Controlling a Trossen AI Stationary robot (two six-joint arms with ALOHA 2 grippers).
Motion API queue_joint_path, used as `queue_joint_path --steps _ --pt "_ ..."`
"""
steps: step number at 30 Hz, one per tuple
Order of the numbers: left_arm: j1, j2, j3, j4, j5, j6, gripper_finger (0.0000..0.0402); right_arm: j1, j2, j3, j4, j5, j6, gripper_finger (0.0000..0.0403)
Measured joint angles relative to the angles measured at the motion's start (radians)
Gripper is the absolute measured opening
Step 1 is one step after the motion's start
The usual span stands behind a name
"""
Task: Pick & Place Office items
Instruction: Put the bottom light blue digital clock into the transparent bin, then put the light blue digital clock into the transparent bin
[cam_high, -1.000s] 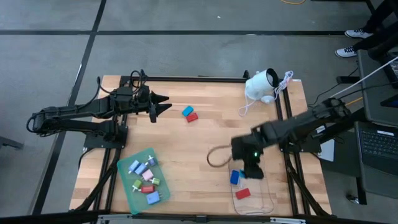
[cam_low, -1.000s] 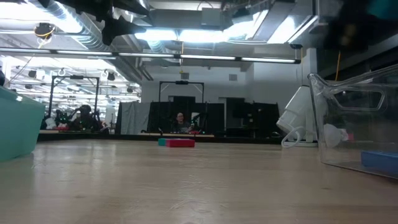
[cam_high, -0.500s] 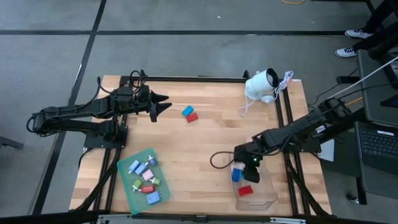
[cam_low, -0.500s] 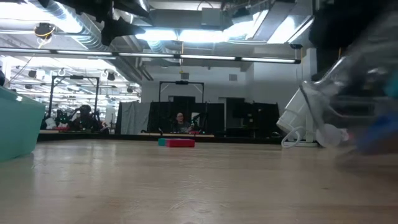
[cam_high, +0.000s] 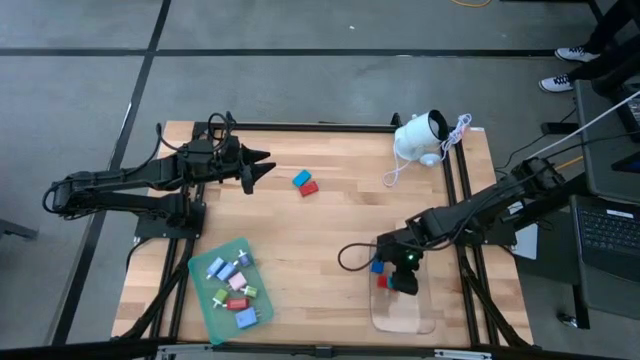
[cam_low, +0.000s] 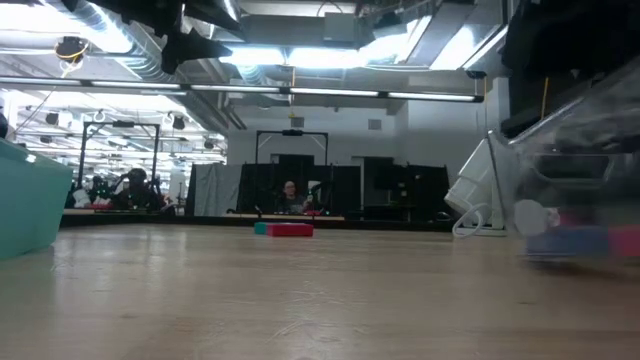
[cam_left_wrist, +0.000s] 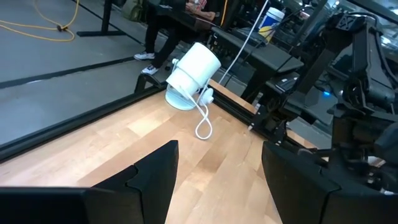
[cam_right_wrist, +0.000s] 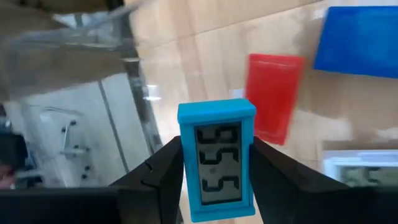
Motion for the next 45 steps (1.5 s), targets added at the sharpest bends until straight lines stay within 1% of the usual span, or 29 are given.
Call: queue_joint_path --steps 7,10,13,17,19,24,28,31,37,41,45 --pt "0.0 0.0 0.0 0.0 0.0 -0.002 0.0226 -0.002 0.0 0.027 -0.002 0.054 0.101 0.0175" --pt "0.0 0.0 0.0 0.001 0.0 -0.002 0.0226 -0.002 0.0 0.069 -0.006 0.055 0.138 0.0176" --pt "0.0 0.0 0.0 0.001 0.001 -0.002 0.0226 -0.001 0.0 0.136 -0.007 0.069 0.14 0.0177" --pt "0.0 0.0 0.0 0.001 0.003 0.005 0.0226 -0.007 0.0 0.215 -0.078 0.118 0.14 0.0178" --pt "0.0 0.0 0.0 0.001 0.004 0.007 0.0226 -0.01 0.0 0.225 -0.133 0.12 0.149 0.0179" --pt "0.0 0.0 0.0 0.0 0.027 0.007 0.0226 -0.007 0.0 0.225 -0.237 0.125 0.162 0.0203" --pt "0.0 0.0 0.0 0.0 0.028 0.008 0.0226 -0.003 0.0 0.225 -0.262 0.161 0.174 0.0227" --pt "0.0 0.0 0.0 0.0 0.027 0.007 0.0226 -0.003 0.0 0.225 -0.275 0.175 0.17 0.0238" --pt "0.0 0.0 0.0 0.0 0.027 0.009 0.0226 -0.004 0.0 0.225 -0.274 0.167 0.16 0.0258" --pt "0.0 0.0 0.0 0.0 0.027 0.008 0.0226 -0.018 -0.005 0.247 -0.267 0.156 0.119 0.0259" --pt "0.0 0.0 0.0 0.001 0.027 0.007 0.0226 -0.057 -0.009 0.313 -0.269 0.159 0.042 0.0253"
